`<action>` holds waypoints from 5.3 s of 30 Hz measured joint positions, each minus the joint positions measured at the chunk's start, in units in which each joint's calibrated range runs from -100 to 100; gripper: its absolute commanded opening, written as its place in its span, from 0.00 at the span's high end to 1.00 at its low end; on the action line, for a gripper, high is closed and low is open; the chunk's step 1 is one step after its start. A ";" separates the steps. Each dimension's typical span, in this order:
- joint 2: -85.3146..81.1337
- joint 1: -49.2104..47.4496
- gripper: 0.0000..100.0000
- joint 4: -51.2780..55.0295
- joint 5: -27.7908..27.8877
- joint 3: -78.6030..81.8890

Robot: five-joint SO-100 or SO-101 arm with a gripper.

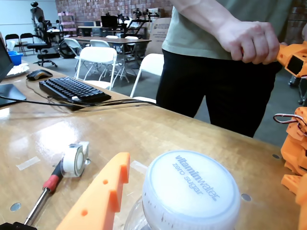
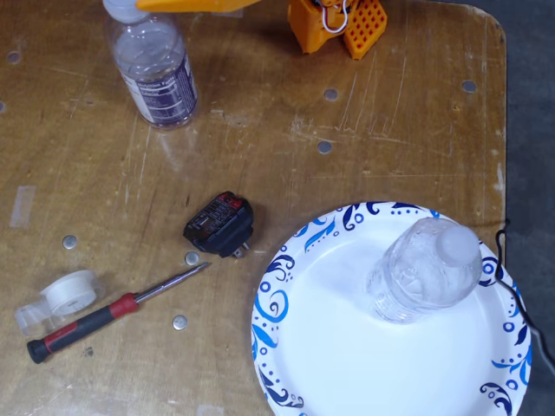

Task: Move the bottles to the plate

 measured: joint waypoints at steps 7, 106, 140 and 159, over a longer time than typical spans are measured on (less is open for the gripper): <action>0.00 0.00 0.65 -0.17 0.00 1.35; 100.42 -60.53 0.94 -22.30 -2.97 -81.47; 91.44 -58.43 0.94 -43.15 -3.07 -53.33; 95.81 -59.53 0.94 -45.62 -3.28 -50.90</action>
